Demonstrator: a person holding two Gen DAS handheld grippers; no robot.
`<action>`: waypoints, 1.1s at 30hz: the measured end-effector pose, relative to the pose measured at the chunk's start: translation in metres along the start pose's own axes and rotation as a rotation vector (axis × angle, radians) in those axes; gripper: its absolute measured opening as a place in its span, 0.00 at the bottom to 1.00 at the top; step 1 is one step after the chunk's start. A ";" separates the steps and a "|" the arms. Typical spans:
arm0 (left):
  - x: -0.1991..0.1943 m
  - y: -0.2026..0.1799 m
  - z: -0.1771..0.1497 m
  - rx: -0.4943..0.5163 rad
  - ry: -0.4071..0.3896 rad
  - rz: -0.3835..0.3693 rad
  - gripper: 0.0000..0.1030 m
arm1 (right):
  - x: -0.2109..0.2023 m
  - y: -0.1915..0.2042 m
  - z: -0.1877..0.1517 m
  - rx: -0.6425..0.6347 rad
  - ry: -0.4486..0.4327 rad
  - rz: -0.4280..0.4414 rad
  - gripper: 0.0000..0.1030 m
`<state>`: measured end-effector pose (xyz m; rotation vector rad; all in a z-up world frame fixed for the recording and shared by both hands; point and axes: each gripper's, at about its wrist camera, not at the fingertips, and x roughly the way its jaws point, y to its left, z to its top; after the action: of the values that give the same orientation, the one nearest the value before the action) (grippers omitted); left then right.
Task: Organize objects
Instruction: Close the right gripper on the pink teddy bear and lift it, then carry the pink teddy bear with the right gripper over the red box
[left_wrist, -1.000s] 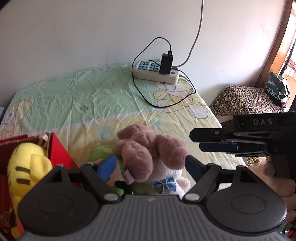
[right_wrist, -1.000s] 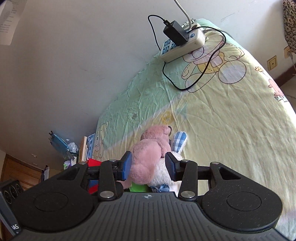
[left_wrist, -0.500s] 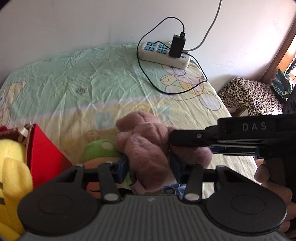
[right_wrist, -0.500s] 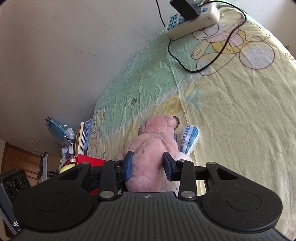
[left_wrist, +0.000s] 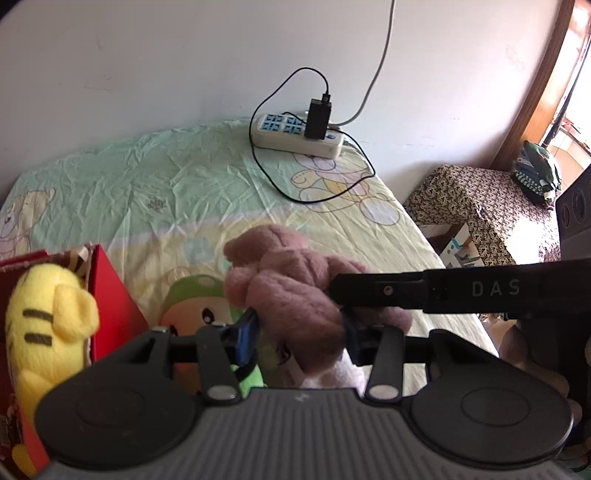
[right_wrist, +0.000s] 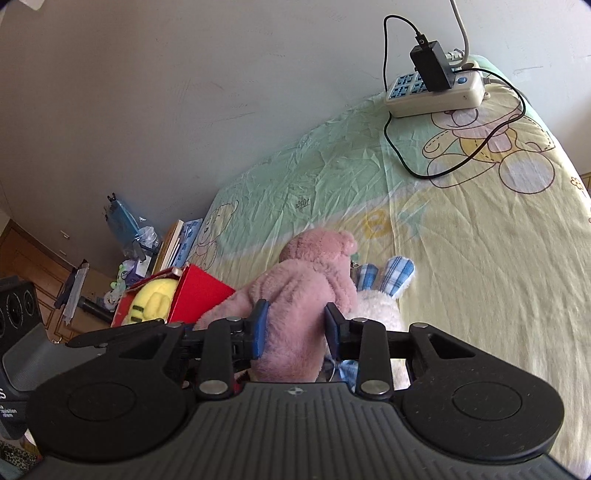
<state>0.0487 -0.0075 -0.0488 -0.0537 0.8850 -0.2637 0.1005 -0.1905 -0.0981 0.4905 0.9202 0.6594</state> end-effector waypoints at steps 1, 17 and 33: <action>-0.003 -0.003 -0.005 0.007 0.002 -0.006 0.46 | -0.004 0.001 -0.005 -0.005 0.002 -0.001 0.33; -0.035 -0.012 -0.084 0.042 0.048 0.038 0.46 | -0.023 0.017 -0.088 -0.014 0.025 0.070 0.33; -0.020 -0.021 -0.114 0.087 0.065 0.064 0.46 | -0.029 0.001 -0.101 0.029 0.003 0.053 0.40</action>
<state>-0.0553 -0.0152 -0.1024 0.0643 0.9369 -0.2446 0.0022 -0.1994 -0.1339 0.5412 0.9229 0.6963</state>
